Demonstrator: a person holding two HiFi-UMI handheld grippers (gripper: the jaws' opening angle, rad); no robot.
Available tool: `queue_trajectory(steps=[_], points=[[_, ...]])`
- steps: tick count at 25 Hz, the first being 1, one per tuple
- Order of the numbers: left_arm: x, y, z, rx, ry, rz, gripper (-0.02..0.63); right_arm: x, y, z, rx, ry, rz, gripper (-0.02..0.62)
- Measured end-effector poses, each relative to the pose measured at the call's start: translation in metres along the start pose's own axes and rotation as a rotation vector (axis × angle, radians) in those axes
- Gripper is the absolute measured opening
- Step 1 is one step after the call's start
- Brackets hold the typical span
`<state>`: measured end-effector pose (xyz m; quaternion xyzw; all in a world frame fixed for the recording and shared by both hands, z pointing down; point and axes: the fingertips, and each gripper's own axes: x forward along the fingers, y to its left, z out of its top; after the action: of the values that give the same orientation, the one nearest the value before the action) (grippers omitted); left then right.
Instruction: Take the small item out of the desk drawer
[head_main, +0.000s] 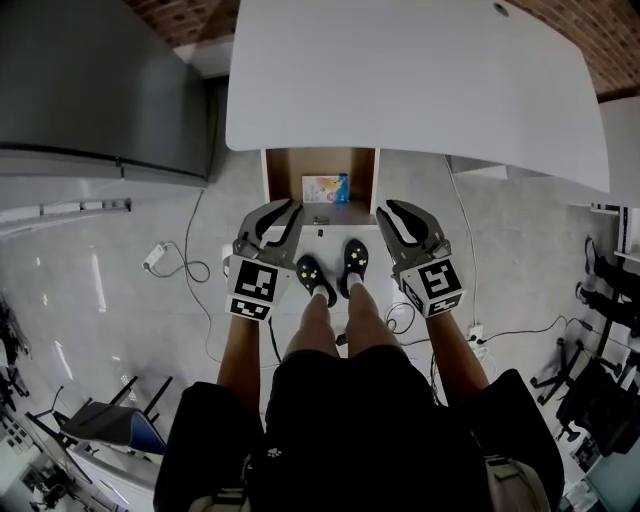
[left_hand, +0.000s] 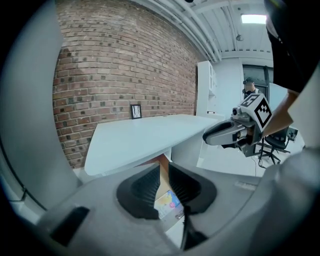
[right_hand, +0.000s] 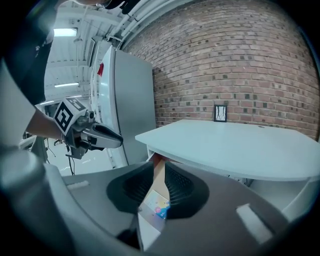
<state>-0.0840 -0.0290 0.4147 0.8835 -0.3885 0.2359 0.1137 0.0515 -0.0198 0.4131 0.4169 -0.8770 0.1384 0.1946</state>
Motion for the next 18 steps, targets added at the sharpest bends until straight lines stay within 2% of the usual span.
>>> queue_trajectory(steps=[4,10,11,12,13,18], points=[[0.017,0.002,-0.021,0.023,0.04,-0.012,0.057,0.018,-0.002,-0.013,-0.006,0.013,0.008,0.083],[0.037,0.01,-0.047,0.015,0.081,-0.015,0.058,0.04,0.0,-0.037,0.014,0.055,0.02,0.084],[0.04,0.011,-0.05,0.018,0.084,-0.011,0.052,0.043,0.0,-0.041,0.017,0.06,0.021,0.084],[0.043,0.013,-0.053,0.022,0.085,-0.006,0.011,0.046,-0.001,-0.044,0.019,0.066,0.023,0.083],[0.046,0.014,-0.056,0.025,0.086,-0.002,-0.003,0.049,-0.001,-0.048,0.022,0.071,0.025,0.081],[0.061,0.02,-0.074,0.017,0.114,-0.002,-0.003,0.064,-0.005,-0.056,0.032,0.069,0.036,0.032]])
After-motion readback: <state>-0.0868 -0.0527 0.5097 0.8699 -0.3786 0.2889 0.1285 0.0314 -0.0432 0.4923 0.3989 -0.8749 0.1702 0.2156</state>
